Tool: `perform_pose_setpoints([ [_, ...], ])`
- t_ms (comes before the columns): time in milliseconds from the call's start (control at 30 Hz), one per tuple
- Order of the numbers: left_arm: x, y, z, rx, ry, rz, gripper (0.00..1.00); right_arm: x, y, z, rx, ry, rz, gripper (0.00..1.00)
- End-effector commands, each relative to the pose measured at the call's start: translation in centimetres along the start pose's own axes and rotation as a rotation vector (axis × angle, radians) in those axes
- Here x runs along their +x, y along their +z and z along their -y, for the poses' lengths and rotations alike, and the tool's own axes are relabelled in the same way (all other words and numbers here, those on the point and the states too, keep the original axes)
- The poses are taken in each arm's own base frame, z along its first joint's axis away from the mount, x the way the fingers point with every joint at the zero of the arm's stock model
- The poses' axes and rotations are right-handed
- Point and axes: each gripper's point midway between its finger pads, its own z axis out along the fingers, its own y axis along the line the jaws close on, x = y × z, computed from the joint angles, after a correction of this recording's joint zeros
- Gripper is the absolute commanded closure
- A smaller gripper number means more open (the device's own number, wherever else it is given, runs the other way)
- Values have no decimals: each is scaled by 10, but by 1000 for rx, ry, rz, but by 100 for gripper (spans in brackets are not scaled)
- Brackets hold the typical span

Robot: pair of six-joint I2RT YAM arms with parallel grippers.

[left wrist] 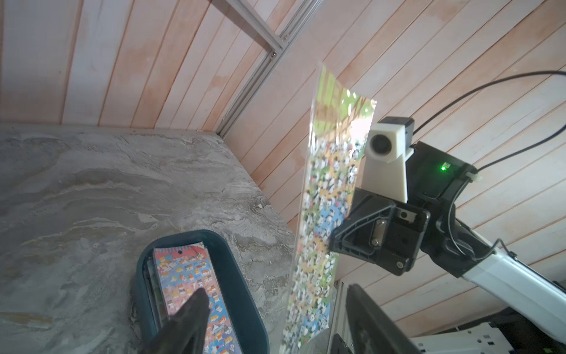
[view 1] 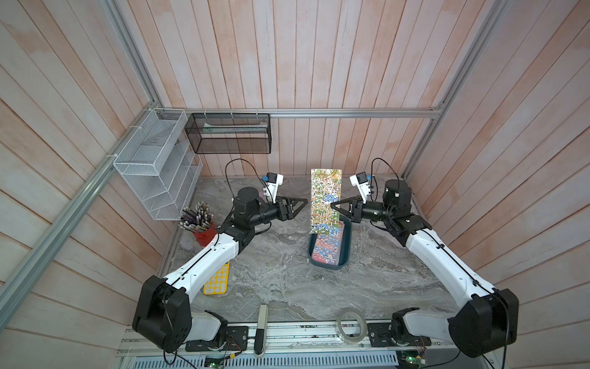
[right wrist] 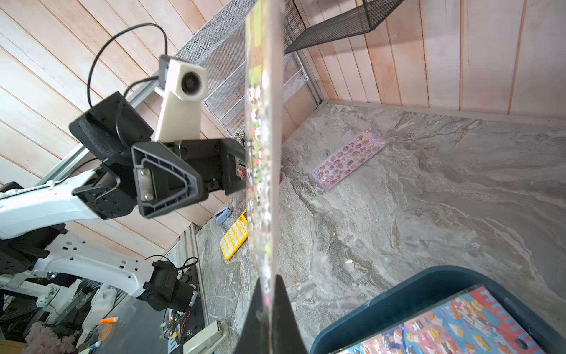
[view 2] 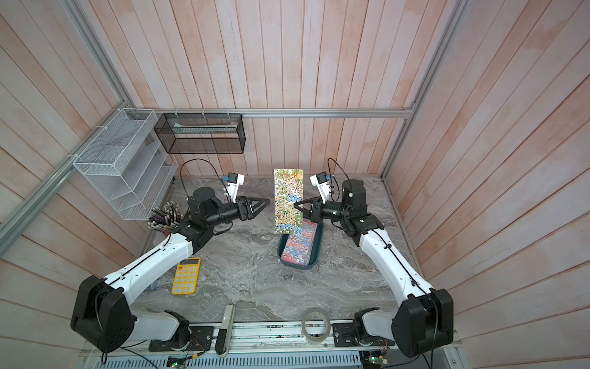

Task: Take the stickers out of the storage box
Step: Pick up the sticker from the storage box.

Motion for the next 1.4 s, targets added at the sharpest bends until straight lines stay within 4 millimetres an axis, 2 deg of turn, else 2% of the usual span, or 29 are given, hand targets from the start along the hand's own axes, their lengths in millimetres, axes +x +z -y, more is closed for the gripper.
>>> perform_pose_setpoints([
  [0,3,10,30,74,90,-50,31,-20,-4,-16,-45,-28,41,100],
  [100,9,18,37,90,110,-80,38,-18,-3,-16,-55,-19,34,100],
  [267,12,25,39,123,94,-108,66,-16,-3,-17,-61,-18,32,100],
  [400,16,31,38,153,74,-141,77,-16,-5,-21,-67,-25,34,100],
  [567,10,34,31,103,68,-120,100,-16,-7,-23,-62,-33,37,100],
  [667,4,31,26,51,88,-100,100,-17,-10,-22,-33,-43,46,99],
  [700,3,30,25,34,100,-97,100,-18,-12,-19,-5,-50,54,89],
  [800,-2,25,17,-40,140,-91,100,-23,-19,-7,111,-68,84,48],
  [833,-5,23,15,-60,160,-93,100,-25,-22,-2,160,-75,101,42],
  [933,-9,16,-3,-143,160,-109,100,-27,-33,10,270,-92,142,29],
  [1133,-9,-4,-61,-306,58,-164,100,-20,-41,23,366,-98,134,28],
  [1233,3,-11,-98,-459,37,-225,100,-15,-42,25,376,-102,119,31],
  [1367,29,-18,-148,-629,-9,-349,100,-12,-43,24,376,-110,120,32],
])
